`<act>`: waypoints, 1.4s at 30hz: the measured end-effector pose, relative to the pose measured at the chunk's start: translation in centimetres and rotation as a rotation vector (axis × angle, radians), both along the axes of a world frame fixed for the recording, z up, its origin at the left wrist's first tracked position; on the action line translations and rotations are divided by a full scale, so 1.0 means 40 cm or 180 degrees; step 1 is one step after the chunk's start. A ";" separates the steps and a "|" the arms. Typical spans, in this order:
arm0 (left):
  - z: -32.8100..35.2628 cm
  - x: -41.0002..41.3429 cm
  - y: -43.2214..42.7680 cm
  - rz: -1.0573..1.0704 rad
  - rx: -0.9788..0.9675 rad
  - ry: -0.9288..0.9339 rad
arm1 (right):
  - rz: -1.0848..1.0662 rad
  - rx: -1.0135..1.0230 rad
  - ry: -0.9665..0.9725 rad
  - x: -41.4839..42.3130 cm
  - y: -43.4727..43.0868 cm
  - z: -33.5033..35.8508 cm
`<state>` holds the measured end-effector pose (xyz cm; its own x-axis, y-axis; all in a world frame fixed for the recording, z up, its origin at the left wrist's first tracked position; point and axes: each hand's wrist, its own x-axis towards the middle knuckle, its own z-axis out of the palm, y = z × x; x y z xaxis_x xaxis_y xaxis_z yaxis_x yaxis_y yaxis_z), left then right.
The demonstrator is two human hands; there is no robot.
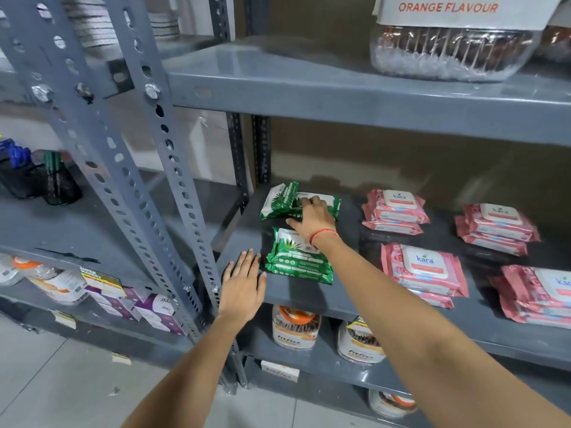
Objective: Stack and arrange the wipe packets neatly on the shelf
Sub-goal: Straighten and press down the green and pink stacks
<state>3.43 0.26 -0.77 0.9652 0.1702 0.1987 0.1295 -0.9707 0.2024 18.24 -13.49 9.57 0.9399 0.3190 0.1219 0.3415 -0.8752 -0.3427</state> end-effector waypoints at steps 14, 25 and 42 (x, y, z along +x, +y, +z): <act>0.010 -0.002 -0.014 0.0047 0.0029 -0.0118 | 0.0756 -0.0774 0.0461 0.208 0.102 0.016; 0.006 0.004 -0.010 0.0055 -0.0022 -0.0130 | 0.0991 -0.1234 0.0904 0.285 0.130 -0.004; -0.003 0.006 -0.007 0.0067 -0.0039 -0.0053 | 0.1124 -0.1856 0.0910 0.309 0.171 0.013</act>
